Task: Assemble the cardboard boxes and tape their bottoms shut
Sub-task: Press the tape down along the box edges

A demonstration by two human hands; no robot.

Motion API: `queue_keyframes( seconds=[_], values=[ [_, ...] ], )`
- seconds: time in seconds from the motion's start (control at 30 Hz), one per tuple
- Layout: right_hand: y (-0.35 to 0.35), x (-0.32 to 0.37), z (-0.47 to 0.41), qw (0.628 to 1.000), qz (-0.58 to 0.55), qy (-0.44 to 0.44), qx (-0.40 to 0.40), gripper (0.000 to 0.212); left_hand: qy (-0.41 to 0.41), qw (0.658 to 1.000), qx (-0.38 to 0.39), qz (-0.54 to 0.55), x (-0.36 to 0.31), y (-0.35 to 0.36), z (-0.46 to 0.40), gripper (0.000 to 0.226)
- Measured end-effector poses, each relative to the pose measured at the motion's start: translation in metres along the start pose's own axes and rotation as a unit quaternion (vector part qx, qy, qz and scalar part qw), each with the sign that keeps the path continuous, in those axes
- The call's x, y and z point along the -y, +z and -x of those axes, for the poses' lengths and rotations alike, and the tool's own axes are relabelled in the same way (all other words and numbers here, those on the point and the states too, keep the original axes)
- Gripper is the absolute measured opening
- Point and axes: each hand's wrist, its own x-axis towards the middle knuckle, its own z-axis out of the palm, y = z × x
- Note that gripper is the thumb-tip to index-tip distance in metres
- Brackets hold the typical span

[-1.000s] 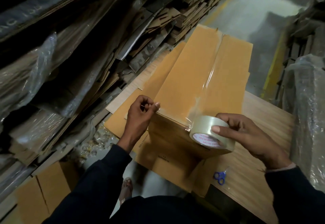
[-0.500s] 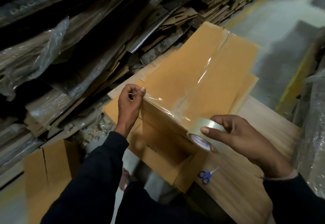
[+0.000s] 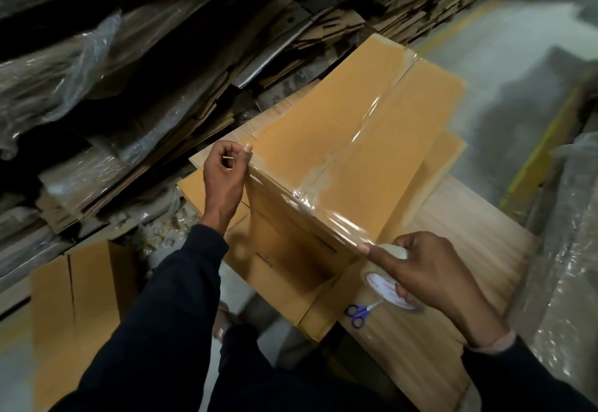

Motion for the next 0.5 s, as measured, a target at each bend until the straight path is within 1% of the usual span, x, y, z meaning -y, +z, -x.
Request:
queue_keyframes(
  seconds=[0.1, 0.2, 0.23, 0.3, 0.37, 0.5],
  values=[
    [0.006, -0.010, -0.007, 0.998, 0.040, 0.016, -0.038, 0.096, 0.004, 1.000, -0.002, -0.004, 0.002, 0.000, -0.001, 0.030],
    [0.008, -0.018, -0.013, 0.995, 0.065, 0.012, -0.076, 0.104, 0.005, 1.000, 0.000, -0.005, 0.003, 0.000, -0.001, 0.030],
    [0.010, -0.020, -0.014, 0.994, 0.069, 0.010, -0.082, 0.103, 0.004, 1.000, 0.002, -0.005, 0.003, 0.000, -0.002, 0.030],
    [0.013, -0.022, -0.014, 0.993, 0.077, 0.005, -0.085, 0.089, 0.004, 1.000, 0.004, -0.005, 0.005, 0.000, -0.002, 0.030],
    [0.015, -0.023, -0.015, 0.994, 0.079, 0.008, -0.080, 0.081, 0.008, 1.000, 0.005, -0.006, 0.006, 0.000, -0.003, 0.031],
    [0.020, -0.029, -0.022, 0.995, 0.062, 0.033, -0.076, 0.087, 0.009, 1.000, 0.009, -0.002, 0.009, 0.000, -0.004, 0.032]
  ],
)
